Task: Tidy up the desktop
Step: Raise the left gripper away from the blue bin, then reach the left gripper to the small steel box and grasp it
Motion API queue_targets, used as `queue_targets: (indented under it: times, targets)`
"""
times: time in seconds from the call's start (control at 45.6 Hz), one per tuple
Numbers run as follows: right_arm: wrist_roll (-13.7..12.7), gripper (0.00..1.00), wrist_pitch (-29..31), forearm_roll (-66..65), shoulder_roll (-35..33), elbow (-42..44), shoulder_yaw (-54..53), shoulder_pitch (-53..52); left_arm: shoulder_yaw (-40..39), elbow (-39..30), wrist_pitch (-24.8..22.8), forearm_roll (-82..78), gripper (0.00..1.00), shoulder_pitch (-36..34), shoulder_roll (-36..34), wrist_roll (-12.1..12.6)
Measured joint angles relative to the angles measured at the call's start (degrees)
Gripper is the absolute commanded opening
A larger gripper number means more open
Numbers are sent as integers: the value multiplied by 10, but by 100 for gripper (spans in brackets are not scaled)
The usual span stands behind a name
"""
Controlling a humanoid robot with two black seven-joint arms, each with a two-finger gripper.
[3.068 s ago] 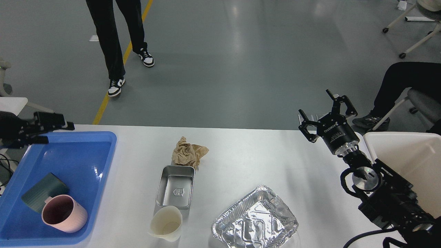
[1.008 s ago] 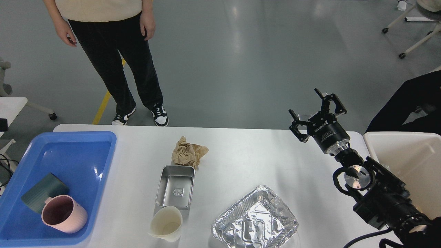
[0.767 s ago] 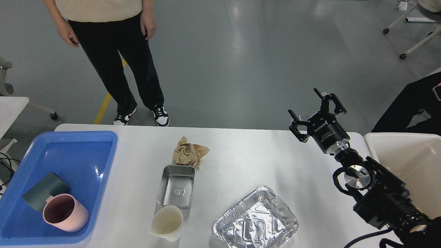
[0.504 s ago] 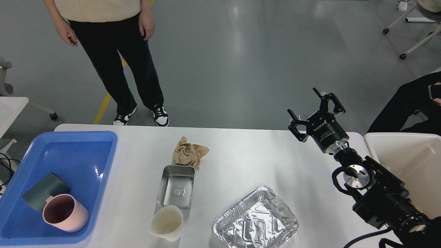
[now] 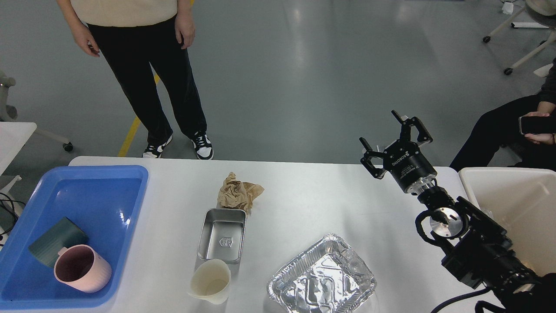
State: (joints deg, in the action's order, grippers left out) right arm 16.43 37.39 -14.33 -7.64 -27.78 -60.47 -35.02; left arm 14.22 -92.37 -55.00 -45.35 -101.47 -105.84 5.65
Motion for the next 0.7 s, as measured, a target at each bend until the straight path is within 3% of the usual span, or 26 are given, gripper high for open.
queue_targets:
  times: [0.088,0.131,0.241,0.329,0.416,0.504,0.548,0.701]
  targets:
    - [0,100,-2,-1,1,-8,0,5,59,0,3,2,91,2,62,-2]
    - [0,100,-4,-3,1,-13,0,8,100,0,26,3,91,3,102,-6]
    - [0,100,-10,-9,0,-23,0,13,200,3,154,11,91,12,217,-28]
    - [0,100,-12,-10,-1,-29,0,16,236,17,257,44,91,55,315,-46]
    - [0,100,-12,-11,-2,-30,0,19,227,42,334,84,91,117,402,-51]
    - [0,100,-13,-11,-4,-31,0,21,192,70,378,99,91,180,472,-50]
    - [0,100,-13,-11,-4,-31,0,24,155,95,395,102,91,230,521,-41]
    - [0,100,-13,-10,-7,-31,0,26,103,162,410,100,91,310,608,-24]
